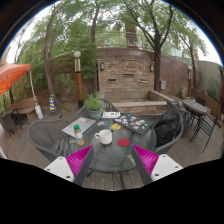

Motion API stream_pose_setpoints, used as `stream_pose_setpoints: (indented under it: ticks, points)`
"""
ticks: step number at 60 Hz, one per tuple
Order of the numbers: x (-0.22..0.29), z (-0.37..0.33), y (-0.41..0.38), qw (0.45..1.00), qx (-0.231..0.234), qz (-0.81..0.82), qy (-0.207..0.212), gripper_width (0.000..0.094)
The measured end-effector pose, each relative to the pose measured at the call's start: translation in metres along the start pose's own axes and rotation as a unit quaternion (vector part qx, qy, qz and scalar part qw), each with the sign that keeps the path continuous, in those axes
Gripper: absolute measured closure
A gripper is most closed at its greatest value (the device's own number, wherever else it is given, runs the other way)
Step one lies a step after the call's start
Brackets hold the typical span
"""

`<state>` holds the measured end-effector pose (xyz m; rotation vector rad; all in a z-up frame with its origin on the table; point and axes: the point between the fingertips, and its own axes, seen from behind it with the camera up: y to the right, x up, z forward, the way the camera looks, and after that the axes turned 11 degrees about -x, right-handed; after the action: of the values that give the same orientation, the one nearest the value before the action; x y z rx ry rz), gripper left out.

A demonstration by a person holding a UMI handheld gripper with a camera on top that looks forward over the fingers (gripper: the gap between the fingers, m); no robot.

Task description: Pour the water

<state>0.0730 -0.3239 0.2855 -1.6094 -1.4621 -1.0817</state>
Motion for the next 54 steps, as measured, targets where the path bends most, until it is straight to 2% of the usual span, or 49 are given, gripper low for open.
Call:
stream_pose_setpoints:
  ticks: [1, 2, 4, 5, 6, 8, 25, 38, 54]
  points:
    - [0.000, 0.000, 0.000, 1.000, 0.000, -0.001, -0.001, 0.0100]
    - [0.020, -0.007, -0.001, 1.000, -0.001, -0.001, -0.004, 0.0100]
    - [0.022, -0.007, -0.002, 1.000, 0.000, 0.000, -0.005, 0.0100]
    - [0.003, 0.000, -0.001, 1.000, 0.001, 0.001, -0.002, 0.0099]
    - [0.024, -0.007, -0.004, 1.000, 0.002, 0.002, -0.005, 0.0099]
    - [0.025, -0.007, -0.009, 1.000, 0.003, 0.004, -0.005, 0.0098]
    - [0.008, 0.021, -0.064, 1.000, 0.021, -0.008, 0.015, 0.0097]
    - [-0.039, 0.107, -0.169, 0.996, 0.081, -0.017, 0.011, 0.0100]
    - [-0.040, 0.249, -0.289, 0.990, 0.131, -0.008, 0.052, 0.0102]
